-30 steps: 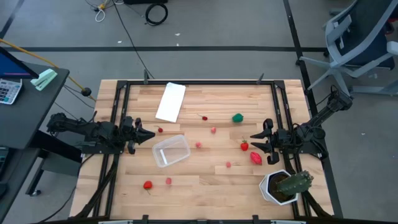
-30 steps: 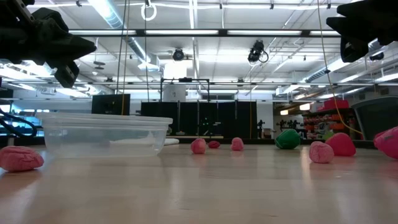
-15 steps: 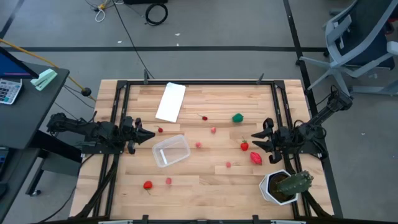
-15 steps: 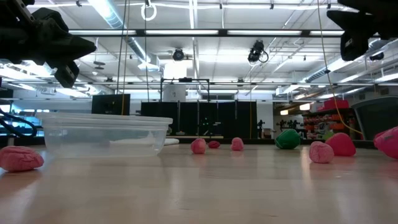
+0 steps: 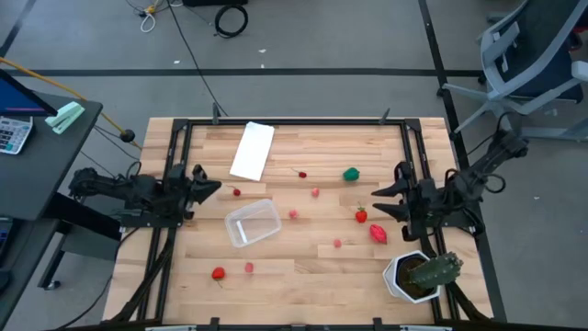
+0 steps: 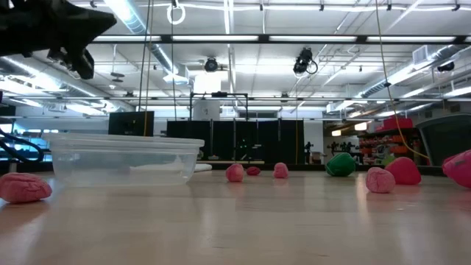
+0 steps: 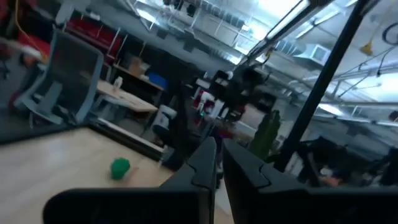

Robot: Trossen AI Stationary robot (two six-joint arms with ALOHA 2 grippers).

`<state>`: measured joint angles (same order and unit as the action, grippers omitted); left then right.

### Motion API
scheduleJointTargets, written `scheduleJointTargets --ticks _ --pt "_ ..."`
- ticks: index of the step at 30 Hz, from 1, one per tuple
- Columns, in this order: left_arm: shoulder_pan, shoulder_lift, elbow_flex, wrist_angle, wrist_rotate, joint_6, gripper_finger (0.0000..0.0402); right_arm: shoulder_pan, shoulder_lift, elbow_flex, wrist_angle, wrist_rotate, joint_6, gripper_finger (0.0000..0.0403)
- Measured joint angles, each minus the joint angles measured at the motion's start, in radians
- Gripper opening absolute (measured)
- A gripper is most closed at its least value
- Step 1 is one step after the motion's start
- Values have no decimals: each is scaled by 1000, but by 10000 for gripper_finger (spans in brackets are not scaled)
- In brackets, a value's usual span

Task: Pick and placing Produce into tupperware
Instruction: Put the cherry into the transparent bin

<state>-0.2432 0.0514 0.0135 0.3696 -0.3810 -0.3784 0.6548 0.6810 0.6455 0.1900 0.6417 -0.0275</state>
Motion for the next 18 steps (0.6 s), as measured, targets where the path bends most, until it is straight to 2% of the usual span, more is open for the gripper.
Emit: scheduleJointTargets --ticks 10,13,18 --pt "4 0 10 -46 33 132 33 0 209 456 -124 -35 44 137" --pt "5 1 88 -222 34 162 49 -5 258 542 -301 -31 -35 137" --pt "5 14 303 -634 34 150 95 -79 365 509 -448 57 125 137"
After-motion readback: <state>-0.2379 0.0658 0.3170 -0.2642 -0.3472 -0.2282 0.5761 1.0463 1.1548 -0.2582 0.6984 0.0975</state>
